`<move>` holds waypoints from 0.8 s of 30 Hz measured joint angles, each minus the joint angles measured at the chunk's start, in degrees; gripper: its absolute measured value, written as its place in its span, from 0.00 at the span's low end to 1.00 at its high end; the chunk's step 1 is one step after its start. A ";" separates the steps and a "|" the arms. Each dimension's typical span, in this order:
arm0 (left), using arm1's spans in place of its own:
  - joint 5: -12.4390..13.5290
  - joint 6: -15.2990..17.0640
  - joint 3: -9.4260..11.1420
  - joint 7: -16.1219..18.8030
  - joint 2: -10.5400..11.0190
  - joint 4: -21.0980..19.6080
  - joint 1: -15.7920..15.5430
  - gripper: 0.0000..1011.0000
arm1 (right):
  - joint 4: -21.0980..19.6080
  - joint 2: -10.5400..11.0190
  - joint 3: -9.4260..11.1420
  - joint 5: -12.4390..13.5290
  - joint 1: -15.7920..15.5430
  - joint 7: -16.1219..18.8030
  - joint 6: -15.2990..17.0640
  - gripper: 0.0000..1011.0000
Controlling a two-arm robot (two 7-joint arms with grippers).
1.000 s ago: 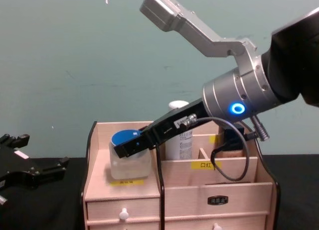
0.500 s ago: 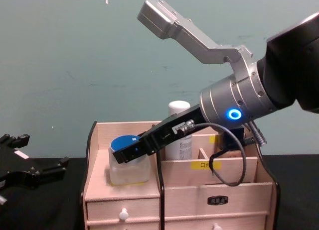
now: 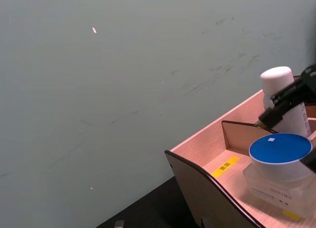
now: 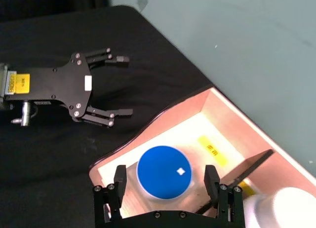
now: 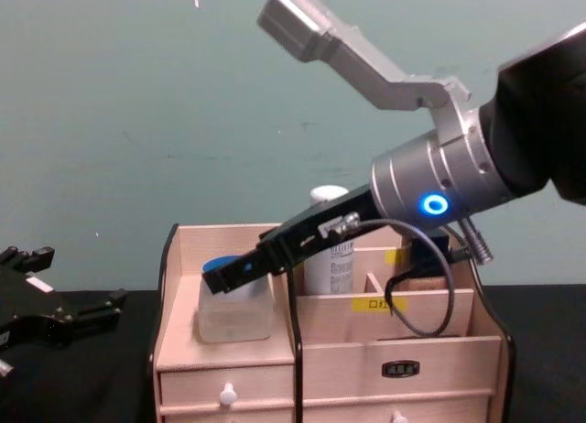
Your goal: Pick up the facial cleanser and watermelon frost from the table and place them into the tiered storage box.
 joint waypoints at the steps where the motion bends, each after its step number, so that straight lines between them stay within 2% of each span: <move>1: 0.00 0.00 0.00 0.00 0.00 0.00 0.00 1.00 | -0.35 0.11 0.20 0.01 -0.21 -0.19 -0.16 0.99; 6: 0.00 0.00 0.00 0.00 0.00 0.00 0.00 1.00 | -3.37 0.88 1.52 0.24 -1.59 -0.97 -0.85 0.99; 8: 0.00 0.00 0.00 0.00 0.00 0.00 0.00 1.00 | -6.56 1.72 2.71 0.76 -3.05 -1.69 -1.24 0.99; 9: 0.00 0.00 0.00 0.01 0.00 0.00 0.00 1.00 | -6.56 1.72 2.71 0.76 -3.05 -1.69 -1.24 0.99; 12: 0.00 0.00 0.00 0.00 0.00 0.00 0.00 1.00 | -10.11 2.76 4.18 1.27 -4.74 -2.83 -1.85 0.99; 16: 0.00 0.00 0.00 0.00 0.00 0.00 0.00 1.00 | -14.52 4.25 6.67 1.74 -7.21 -5.15 -2.75 0.99; 17: 0.00 0.00 0.00 0.00 0.00 0.00 -0.01 1.00 | -16.19 4.66 7.97 1.94 -8.30 -6.43 -3.12 0.99; 19: 0.00 0.00 0.00 0.00 0.00 0.00 0.00 1.00 | -17.40 4.99 9.28 2.15 -9.33 -7.74 -3.56 0.99; 22: 0.00 0.00 0.00 0.00 0.00 0.00 0.00 1.00 | -19.32 5.43 12.96 2.51 -11.93 -11.27 -5.00 0.99; 24: 0.00 0.00 0.00 0.00 0.00 0.00 0.00 1.00 | -19.68 5.54 14.53 2.56 -12.94 -12.62 -5.62 0.99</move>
